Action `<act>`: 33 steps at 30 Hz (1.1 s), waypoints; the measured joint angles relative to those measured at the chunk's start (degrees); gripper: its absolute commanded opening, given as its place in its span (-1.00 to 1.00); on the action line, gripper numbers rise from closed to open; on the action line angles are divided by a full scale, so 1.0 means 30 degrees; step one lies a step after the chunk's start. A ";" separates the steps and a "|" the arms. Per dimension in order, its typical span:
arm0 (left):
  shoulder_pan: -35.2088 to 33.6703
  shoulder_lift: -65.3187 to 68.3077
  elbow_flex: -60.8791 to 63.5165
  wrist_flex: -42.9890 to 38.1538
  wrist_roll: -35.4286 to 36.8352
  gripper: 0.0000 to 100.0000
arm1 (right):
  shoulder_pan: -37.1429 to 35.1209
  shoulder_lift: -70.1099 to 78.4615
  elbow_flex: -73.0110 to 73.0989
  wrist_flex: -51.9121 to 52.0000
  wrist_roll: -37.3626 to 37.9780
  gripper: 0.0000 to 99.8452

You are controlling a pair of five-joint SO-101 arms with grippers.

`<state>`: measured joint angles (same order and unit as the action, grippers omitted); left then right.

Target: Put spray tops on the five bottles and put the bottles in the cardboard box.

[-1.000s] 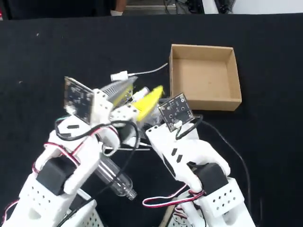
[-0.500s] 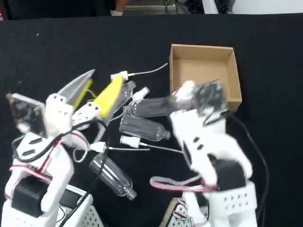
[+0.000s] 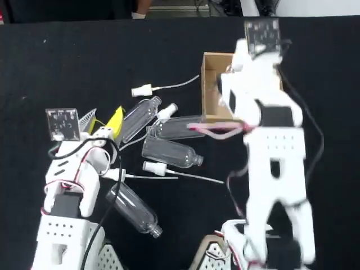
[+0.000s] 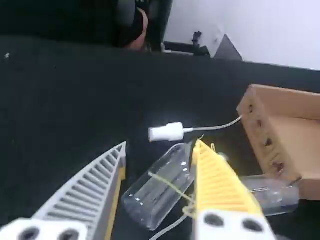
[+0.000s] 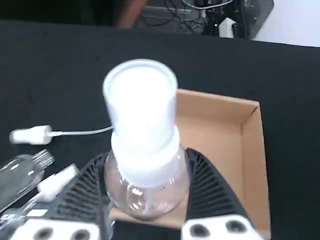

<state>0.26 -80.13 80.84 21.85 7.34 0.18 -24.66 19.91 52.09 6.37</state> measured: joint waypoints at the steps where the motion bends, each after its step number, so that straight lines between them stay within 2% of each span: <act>1: -0.0117 0.0000 0.0703 -0.0703 0.0000 -0.58 | 0.0059 0.0996 -0.0586 -0.0498 0.0000 -0.98; 6: -0.0205 0.0000 0.3927 -0.4425 0.0821 -0.58 | 0.0381 0.5861 -0.2315 -0.3370 0.0000 -0.98; 9: -0.0205 0.0000 0.4659 -0.5509 0.1026 -0.58 | 0.0381 0.8000 -0.3077 -0.4806 -0.0410 -0.98; 15: -0.0205 0.0000 0.4952 -0.5773 0.1026 -0.58 | 0.0381 1.0725 -0.3868 -0.7560 -0.2813 -0.98; 23: -0.0205 0.0000 0.4952 -0.5773 0.1143 -0.58 | 0.0381 1.3099 -0.4015 -1.0374 -0.2989 -0.98; 33: -0.0205 0.0000 0.5040 -0.5890 0.1143 -0.58 | 0.0381 1.5883 -0.6066 -1.0608 -0.2989 -0.98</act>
<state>-0.35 -80.13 95.96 4.18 10.77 1.32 22.99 1.71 20.26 -2.59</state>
